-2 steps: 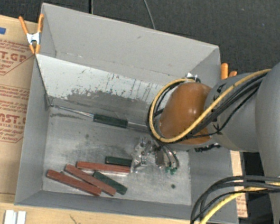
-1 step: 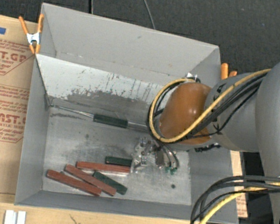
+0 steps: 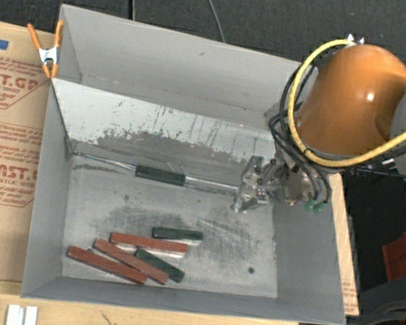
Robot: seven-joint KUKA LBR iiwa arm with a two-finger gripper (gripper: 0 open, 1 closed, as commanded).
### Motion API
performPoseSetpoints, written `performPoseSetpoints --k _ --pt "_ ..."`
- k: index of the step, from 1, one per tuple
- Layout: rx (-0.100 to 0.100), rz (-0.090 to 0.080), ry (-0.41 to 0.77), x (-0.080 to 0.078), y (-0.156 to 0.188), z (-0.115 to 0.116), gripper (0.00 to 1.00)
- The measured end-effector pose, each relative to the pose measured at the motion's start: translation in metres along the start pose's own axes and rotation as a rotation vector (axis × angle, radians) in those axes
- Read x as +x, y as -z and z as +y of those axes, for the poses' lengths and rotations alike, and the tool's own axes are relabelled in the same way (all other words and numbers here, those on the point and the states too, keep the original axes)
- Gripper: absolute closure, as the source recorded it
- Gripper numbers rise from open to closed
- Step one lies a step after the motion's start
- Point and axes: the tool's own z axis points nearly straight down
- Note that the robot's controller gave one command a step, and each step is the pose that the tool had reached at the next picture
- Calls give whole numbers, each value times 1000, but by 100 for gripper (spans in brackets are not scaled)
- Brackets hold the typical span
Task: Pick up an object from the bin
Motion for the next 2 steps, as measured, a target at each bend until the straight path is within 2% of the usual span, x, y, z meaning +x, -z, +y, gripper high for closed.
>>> performPoseSetpoints --k 1,2 --pt "-1 8 1 1 -5 1 0" --pt "-1 8 1 1 -5 1 0"
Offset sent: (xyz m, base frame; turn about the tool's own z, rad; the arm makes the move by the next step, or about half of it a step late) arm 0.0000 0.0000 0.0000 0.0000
